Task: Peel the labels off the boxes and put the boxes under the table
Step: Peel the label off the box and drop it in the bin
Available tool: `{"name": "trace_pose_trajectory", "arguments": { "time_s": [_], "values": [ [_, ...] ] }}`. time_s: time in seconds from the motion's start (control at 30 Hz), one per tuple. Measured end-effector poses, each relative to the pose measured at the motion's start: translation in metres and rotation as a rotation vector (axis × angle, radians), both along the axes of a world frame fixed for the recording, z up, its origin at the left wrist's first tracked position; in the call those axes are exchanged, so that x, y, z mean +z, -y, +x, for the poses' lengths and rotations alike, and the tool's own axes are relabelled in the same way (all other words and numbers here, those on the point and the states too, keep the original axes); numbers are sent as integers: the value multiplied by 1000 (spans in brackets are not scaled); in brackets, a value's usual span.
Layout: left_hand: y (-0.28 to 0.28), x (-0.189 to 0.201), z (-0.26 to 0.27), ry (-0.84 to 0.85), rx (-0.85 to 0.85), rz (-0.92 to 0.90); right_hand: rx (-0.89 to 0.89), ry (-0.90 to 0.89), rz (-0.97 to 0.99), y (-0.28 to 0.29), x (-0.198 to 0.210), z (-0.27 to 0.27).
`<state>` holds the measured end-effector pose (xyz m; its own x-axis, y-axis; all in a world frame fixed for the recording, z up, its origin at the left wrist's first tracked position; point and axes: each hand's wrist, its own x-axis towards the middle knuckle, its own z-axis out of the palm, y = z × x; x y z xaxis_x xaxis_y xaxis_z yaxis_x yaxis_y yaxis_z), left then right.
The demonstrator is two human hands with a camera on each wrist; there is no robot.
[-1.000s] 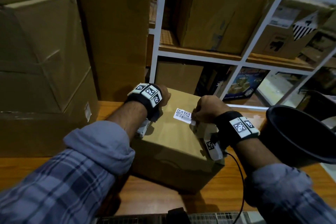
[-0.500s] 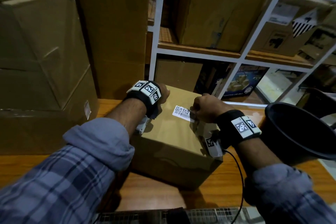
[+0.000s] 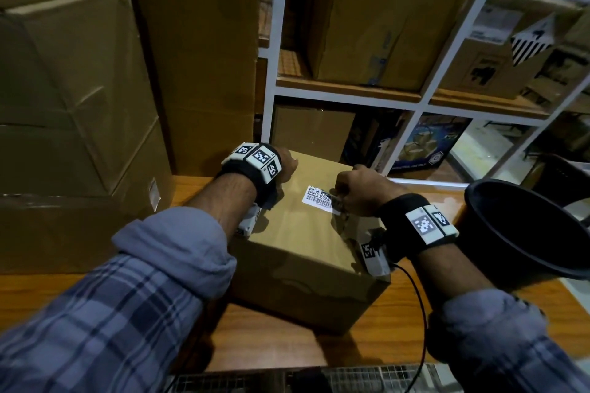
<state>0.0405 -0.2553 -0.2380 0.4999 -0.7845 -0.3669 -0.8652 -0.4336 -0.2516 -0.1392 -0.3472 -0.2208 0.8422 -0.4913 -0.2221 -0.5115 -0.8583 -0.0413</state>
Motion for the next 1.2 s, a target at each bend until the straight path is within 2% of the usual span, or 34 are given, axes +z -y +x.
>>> {"name": "trace_pose_trajectory", "arguments": {
  "time_s": [0.3, 0.5, 0.87, 1.03, 1.2],
  "values": [
    [2, -13, 11, -82, 105, -96, 4, 28, 11, 5, -4, -1],
    [2, -7, 7, -81, 110, -82, 8, 14, 25, 3, -4, -1],
    [-3, 2, -4, -37, 89, -64, -29, 183, 73, 4, 3, -3],
    [-4, 4, -8, -39, 77, -49, -39, 207, 20, 2, 0, 7],
    [-9, 6, -7, -17, 70, -39, -103, 291, 114, 6, -7, 8]
  ]
}}
